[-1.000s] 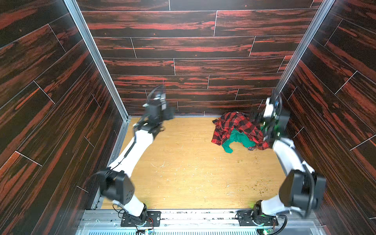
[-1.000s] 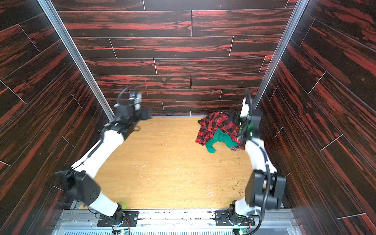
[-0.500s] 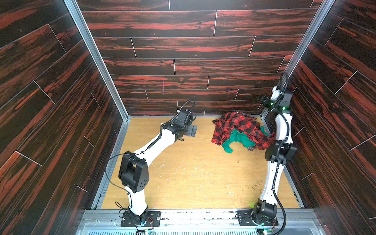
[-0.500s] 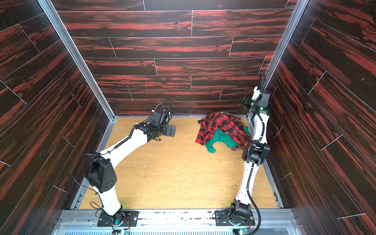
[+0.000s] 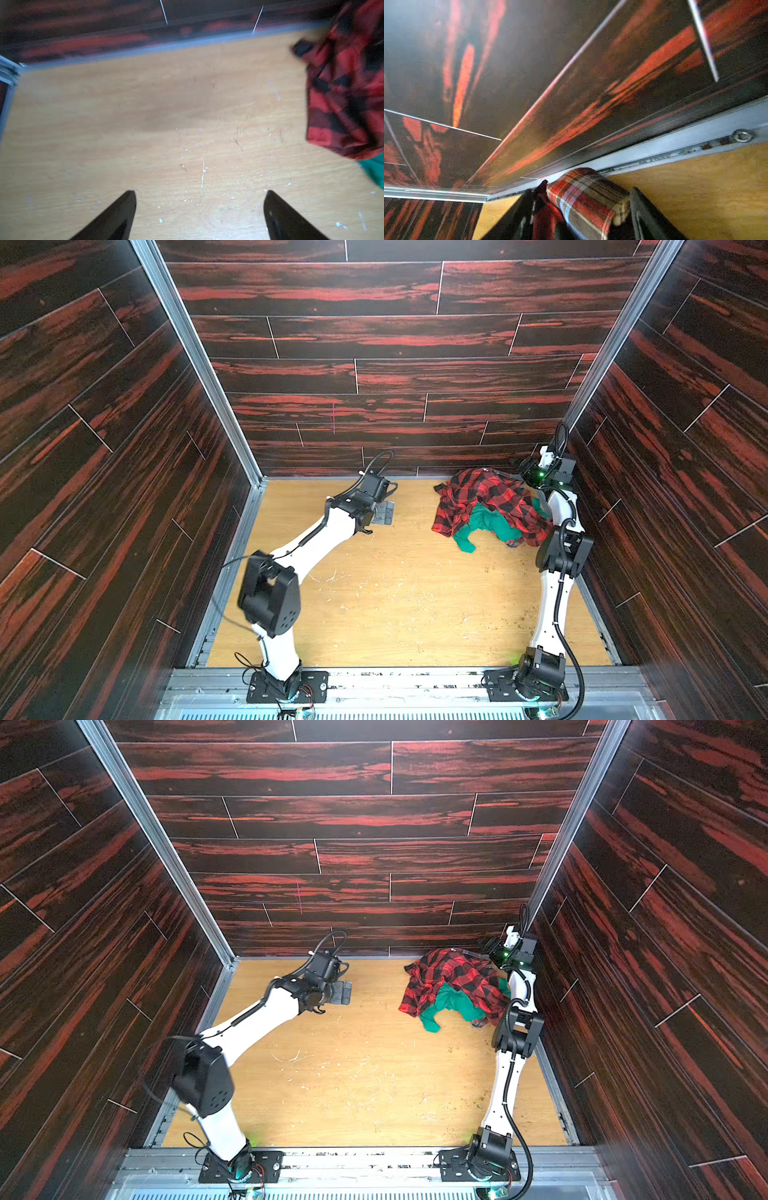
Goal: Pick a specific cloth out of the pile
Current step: 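Raise both arms and reach the right gripper into the clothes pile, then grasp the brown plaid shirt under the red check shirt with the right gripper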
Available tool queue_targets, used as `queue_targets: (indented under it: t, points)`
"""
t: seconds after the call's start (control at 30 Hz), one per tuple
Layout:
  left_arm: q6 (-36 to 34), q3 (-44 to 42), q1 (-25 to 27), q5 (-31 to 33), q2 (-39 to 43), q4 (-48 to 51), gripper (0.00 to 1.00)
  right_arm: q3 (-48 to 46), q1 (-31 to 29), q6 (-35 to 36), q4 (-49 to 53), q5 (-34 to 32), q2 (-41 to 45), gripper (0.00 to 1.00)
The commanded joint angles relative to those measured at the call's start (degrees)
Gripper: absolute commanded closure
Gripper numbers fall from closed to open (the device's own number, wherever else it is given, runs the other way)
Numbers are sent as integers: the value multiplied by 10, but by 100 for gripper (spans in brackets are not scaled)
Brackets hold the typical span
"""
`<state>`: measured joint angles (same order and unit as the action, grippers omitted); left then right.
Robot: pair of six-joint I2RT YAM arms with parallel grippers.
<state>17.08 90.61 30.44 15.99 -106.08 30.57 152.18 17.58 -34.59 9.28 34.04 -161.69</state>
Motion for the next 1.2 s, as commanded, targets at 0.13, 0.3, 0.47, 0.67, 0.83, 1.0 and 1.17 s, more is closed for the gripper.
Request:
queue_targets:
  t: [0.13, 0.3, 0.47, 0.67, 0.83, 1.0, 1.17]
  points:
    - [3, 57, -1, -9, -45, 67, 2, 2, -6, -56, -2, 4, -55, 34]
    - [-11, 59, -2, 1, -52, 58, 2, 2, -11, -52, 3, 13, -55, 34]
    - [-16, 60, -2, -6, -55, 60, 2, 5, -19, -8, 70, 16, -53, 34]
    - [-14, 45, -2, -1, -43, 64, 2, 4, -24, 1, 87, 16, -49, 56]
    - [-8, 26, -3, 1, -30, 64, 2, 4, -29, 9, 75, 15, -33, 68]
    - [-3, 2, -2, -5, -16, 51, 2, 3, -40, 52, 63, 11, 13, 75]
    - [0, -36, -2, -17, 6, 29, 2, -1, -52, 91, 59, 10, 65, 79]
